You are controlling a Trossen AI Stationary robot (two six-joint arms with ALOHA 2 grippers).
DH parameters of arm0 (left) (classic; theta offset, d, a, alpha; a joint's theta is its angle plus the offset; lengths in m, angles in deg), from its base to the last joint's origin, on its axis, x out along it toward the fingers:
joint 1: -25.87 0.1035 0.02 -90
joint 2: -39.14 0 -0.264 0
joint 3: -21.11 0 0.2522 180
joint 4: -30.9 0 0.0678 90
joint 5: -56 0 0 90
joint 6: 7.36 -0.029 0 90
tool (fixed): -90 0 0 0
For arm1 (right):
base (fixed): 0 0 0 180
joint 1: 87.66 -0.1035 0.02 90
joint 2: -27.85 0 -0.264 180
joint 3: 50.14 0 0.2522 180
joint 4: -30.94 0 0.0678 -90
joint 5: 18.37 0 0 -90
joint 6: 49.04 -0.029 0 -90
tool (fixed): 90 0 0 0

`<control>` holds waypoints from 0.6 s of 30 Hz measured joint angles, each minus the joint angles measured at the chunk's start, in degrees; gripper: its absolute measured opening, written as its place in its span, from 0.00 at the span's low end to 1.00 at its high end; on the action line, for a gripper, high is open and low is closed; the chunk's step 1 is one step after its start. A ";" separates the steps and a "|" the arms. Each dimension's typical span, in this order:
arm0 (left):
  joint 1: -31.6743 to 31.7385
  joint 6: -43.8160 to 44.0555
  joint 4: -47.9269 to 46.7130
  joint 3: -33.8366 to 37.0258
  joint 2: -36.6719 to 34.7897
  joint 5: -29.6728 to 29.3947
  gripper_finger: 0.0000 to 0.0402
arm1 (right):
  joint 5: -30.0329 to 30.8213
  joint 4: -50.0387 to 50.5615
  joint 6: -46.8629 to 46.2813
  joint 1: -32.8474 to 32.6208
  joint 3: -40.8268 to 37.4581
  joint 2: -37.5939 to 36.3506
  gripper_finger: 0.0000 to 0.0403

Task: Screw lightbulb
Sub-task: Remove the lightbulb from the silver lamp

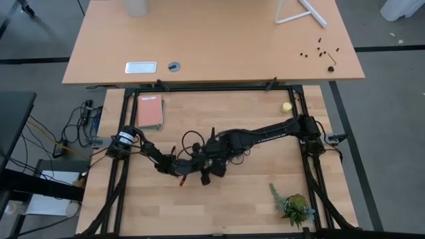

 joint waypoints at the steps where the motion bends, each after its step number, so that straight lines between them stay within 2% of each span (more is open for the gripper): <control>1: -0.02 -0.09 -0.01 0.02 0.00 0.66 0.47 | -0.94 -0.05 4.16 0.12 0.00 0.00 0.69; 8: 0.02 -1.87 -0.09 0.02 0.00 5.52 0.47 | -3.90 -0.61 36.19 0.17 0.00 0.00 0.69; 18: 0.04 -3.20 -0.12 0.04 0.00 6.97 0.47 | -4.85 -0.31 77.08 0.17 0.00 0.00 0.69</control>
